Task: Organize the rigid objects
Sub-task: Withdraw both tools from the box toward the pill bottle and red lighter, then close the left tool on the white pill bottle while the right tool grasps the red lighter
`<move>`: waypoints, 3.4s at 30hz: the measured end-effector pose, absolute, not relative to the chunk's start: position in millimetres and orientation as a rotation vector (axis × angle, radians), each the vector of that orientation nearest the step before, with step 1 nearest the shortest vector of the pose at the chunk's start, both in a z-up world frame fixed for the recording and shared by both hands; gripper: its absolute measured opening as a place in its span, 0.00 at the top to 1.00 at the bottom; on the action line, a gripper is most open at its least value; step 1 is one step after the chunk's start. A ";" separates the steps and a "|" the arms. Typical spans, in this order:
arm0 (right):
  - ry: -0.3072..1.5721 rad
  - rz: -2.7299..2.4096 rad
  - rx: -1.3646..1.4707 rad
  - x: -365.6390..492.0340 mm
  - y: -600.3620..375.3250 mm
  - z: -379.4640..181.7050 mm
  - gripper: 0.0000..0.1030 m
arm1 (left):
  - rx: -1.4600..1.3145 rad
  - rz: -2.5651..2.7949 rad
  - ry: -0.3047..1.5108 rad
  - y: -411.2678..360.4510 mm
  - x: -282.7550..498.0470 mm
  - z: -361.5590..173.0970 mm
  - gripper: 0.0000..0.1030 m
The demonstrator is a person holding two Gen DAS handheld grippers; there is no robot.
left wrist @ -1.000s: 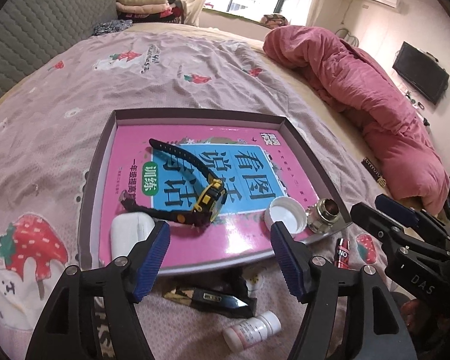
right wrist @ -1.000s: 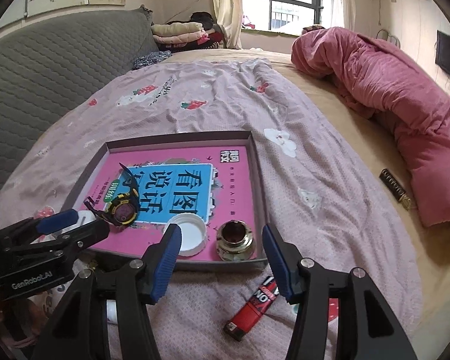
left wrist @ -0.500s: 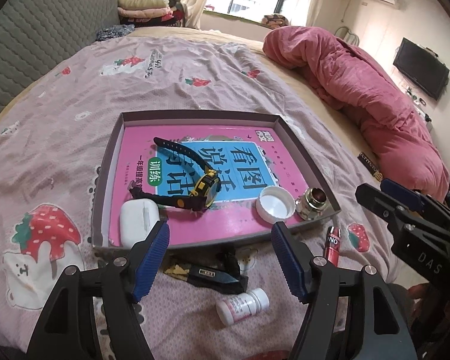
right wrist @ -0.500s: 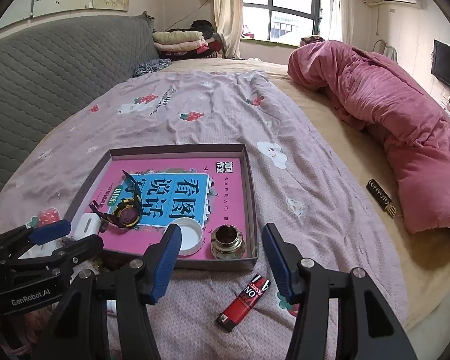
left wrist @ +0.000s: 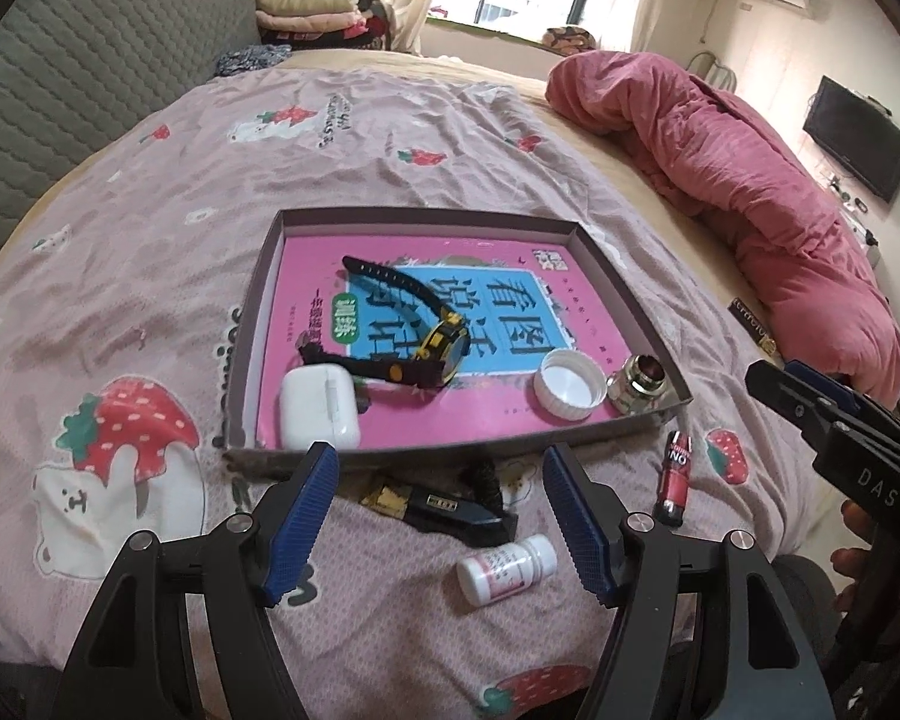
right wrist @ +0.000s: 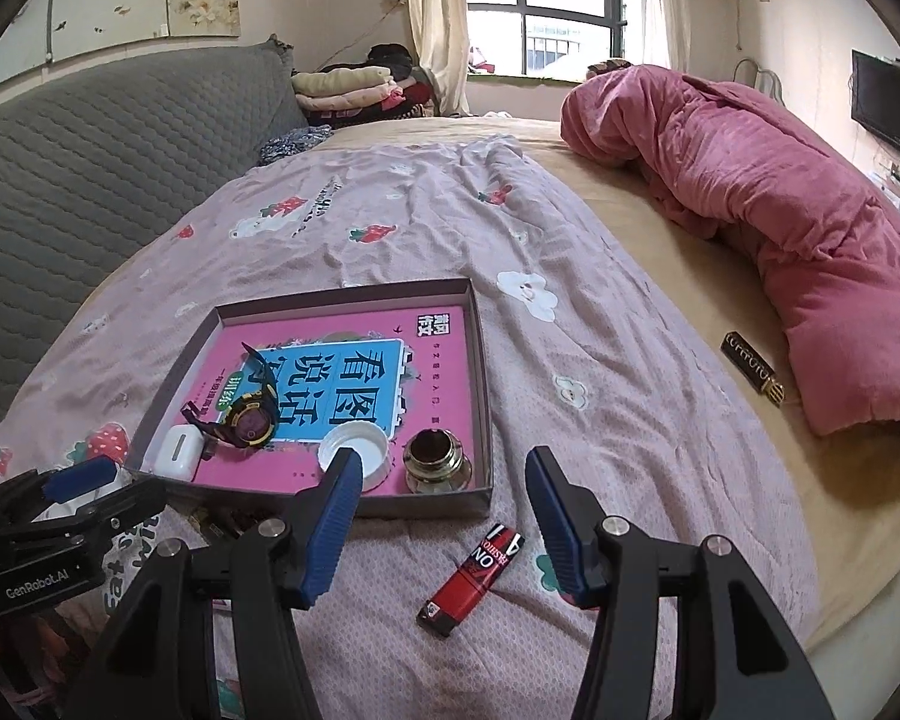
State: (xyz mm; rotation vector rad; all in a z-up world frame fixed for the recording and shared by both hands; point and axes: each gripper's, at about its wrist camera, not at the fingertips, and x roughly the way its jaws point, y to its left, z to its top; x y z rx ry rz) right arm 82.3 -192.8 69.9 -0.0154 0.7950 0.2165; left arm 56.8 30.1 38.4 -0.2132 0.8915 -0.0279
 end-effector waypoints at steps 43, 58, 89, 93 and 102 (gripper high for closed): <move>0.940 0.249 -0.032 63.2 -198.1 13.7 0.39 | -0.211 -0.027 1.078 -8.6 43.3 -11.4 0.29; 1.018 0.156 0.068 83.2 -210.2 -15.5 0.39 | -0.245 0.011 1.115 -26.4 50.8 -23.0 0.29; 1.034 0.087 0.087 102.7 -216.0 -43.3 0.75 | -0.328 0.162 1.145 -30.8 76.9 -42.9 0.29; 1.029 0.087 0.090 100.6 -219.8 -41.1 0.77 | -0.321 0.161 1.128 -31.2 75.3 -44.3 0.30; 1.016 0.080 0.092 96.6 -227.6 -35.4 0.78 | -0.309 0.154 1.095 -19.2 57.7 -44.4 0.53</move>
